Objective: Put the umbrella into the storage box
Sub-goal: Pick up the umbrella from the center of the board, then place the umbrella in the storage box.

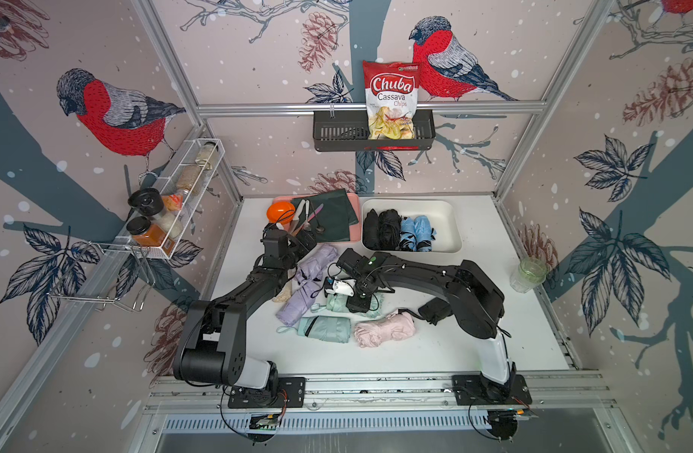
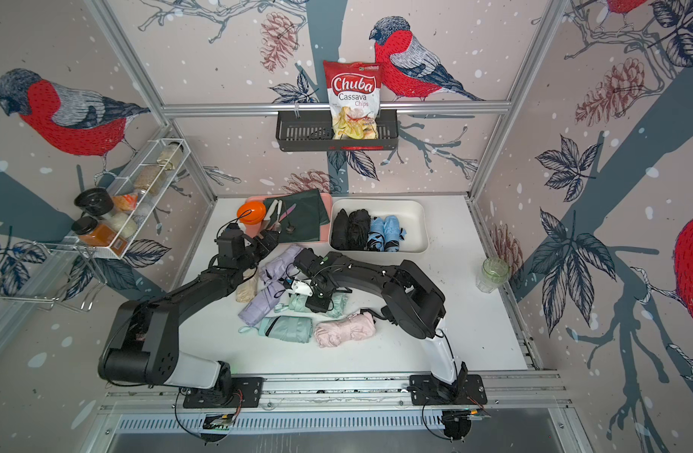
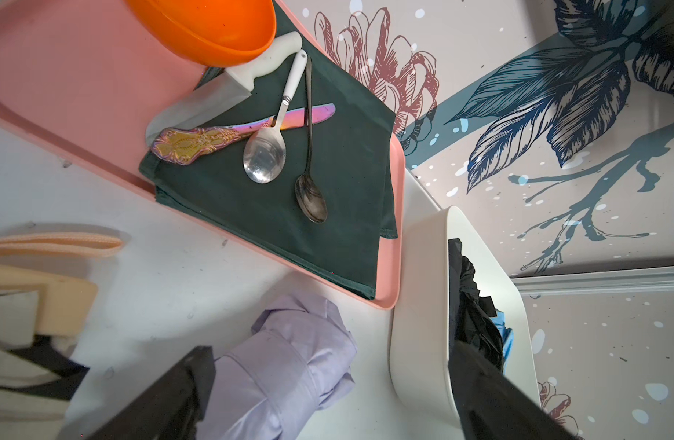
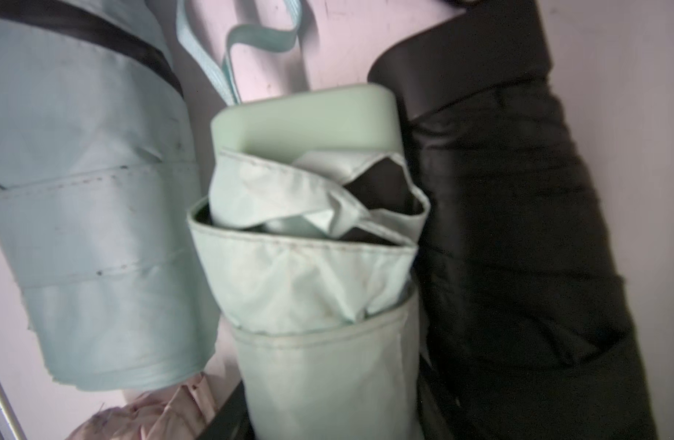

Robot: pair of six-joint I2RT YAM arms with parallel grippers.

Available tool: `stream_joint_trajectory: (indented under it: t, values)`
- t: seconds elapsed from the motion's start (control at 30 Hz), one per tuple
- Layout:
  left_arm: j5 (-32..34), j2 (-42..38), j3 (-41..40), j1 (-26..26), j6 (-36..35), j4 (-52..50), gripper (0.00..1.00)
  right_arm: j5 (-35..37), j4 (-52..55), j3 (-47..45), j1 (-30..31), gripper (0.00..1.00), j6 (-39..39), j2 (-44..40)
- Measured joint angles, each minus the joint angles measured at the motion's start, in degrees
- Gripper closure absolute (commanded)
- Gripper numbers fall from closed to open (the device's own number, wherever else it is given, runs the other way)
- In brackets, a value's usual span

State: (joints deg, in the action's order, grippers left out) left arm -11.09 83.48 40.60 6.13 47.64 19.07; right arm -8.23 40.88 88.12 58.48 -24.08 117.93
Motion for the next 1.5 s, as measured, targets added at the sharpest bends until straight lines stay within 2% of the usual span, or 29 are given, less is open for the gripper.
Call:
stream_joint_trajectory:
  t: [0.37, 0.53, 0.67, 0.87, 1.07, 1.23, 1.5]
  values:
    - [-0.6, -0.3, 0.4, 0.0, -0.1, 1.2, 0.01, 1.4, -0.3, -0.7, 0.2, 0.64, 1.8, -5.4]
    - [0.2, -1.6, 0.5, 0.0, -0.7, 1.2, 0.01, 2.2, -1.8, -4.4, -0.1, 0.65, 4.9, -13.1]
    - [0.7, -2.5, 0.5, 0.0, -1.1, 1.3, 0.01, 3.2, -4.4, -7.3, -2.8, 0.64, 9.0, -19.7]
    - [0.5, -2.9, 0.4, 0.0, -1.2, 1.6, 0.01, 5.8, -8.9, -11.1, -10.3, 0.64, 16.8, -28.8]
    - [-1.4, -1.1, 1.4, 2.2, -2.8, 2.6, 0.01, 9.5, -13.2, -12.1, -23.9, 0.63, 26.2, -32.5]
    - [-4.3, 4.5, 7.3, 7.8, -5.0, 2.9, 0.01, 12.2, -16.3, -12.5, -33.9, 0.62, 31.5, -31.3]
    - [-10.6, 14.3, 15.3, 13.7, -6.5, 3.0, 0.01, 11.7, -16.7, -6.5, -43.6, 0.62, 33.3, -21.0]
